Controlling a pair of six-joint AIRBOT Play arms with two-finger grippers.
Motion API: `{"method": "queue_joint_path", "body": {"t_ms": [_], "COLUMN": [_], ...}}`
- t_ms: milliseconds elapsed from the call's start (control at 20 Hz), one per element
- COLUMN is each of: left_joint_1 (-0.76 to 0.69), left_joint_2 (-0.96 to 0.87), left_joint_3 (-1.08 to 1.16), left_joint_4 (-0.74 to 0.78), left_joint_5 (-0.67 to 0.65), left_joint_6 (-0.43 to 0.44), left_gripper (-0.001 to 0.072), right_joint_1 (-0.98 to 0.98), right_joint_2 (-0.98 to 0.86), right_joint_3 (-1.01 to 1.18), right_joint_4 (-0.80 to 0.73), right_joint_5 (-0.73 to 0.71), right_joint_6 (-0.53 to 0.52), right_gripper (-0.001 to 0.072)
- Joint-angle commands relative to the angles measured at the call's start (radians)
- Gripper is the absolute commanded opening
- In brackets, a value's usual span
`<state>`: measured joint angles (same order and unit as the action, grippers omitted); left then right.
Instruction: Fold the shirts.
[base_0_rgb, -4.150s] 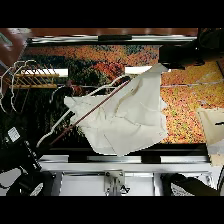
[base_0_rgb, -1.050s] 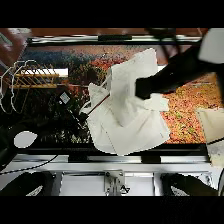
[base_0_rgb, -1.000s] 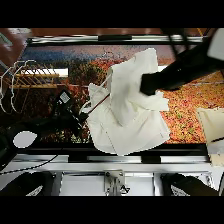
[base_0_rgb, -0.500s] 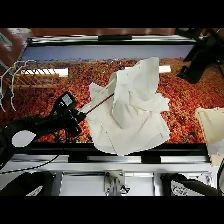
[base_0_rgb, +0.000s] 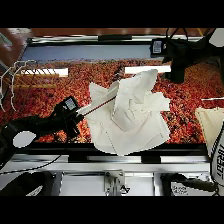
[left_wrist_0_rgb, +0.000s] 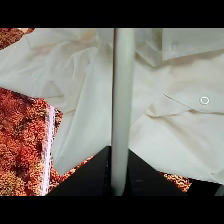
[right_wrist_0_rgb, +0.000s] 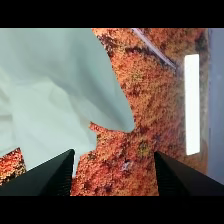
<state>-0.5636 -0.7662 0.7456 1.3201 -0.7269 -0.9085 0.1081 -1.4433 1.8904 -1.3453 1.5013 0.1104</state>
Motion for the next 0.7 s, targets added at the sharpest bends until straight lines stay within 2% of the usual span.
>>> {"method": "queue_joint_path", "body": {"t_ms": [0, 200, 450, 500, 550, 600, 650], "left_joint_1": [0.000, 0.000, 0.000, 0.000, 0.000, 0.001, 0.001], "left_joint_2": [-0.001, -0.001, 0.000, 0.000, -0.001, -0.001, -0.003], "left_joint_3": [0.001, 0.001, 0.001, 0.000, 0.000, 0.000, 0.000], "left_joint_4": [0.005, 0.005, 0.005, 0.005, 0.005, 0.005, 0.005], "left_joint_5": [-0.003, -0.003, 0.011, 0.020, 0.029, 0.042, 0.061], "left_joint_6": [0.008, 0.026, 0.027, 0.031, 0.037, 0.037, 0.037], "left_gripper": [0.0041, 0.0042, 0.0041, 0.0042, 0.0042, 0.0042, 0.0042], "right_joint_1": [0.008, 0.018, 0.066, 0.066, 0.066, 0.066, 0.066], "right_joint_2": [-0.008, -0.035, -0.081, -0.087, -0.088, -0.087, -0.087], "right_joint_3": [0.000, 0.000, 0.000, 0.000, 0.000, 0.000, 0.000], "right_joint_4": [0.035, 0.113, 0.087, 0.087, 0.087, 0.087, 0.087], "right_joint_5": [0.032, 0.068, 0.066, 0.073, 0.085, 0.094, 0.112], "right_joint_6": [-0.018, -0.018, -0.015, -0.010, -0.011, -0.009, 0.001], "right_gripper": [0.0602, 0.0603, 0.0600, 0.0574, 0.0442, 0.0353, 0.0220]}}
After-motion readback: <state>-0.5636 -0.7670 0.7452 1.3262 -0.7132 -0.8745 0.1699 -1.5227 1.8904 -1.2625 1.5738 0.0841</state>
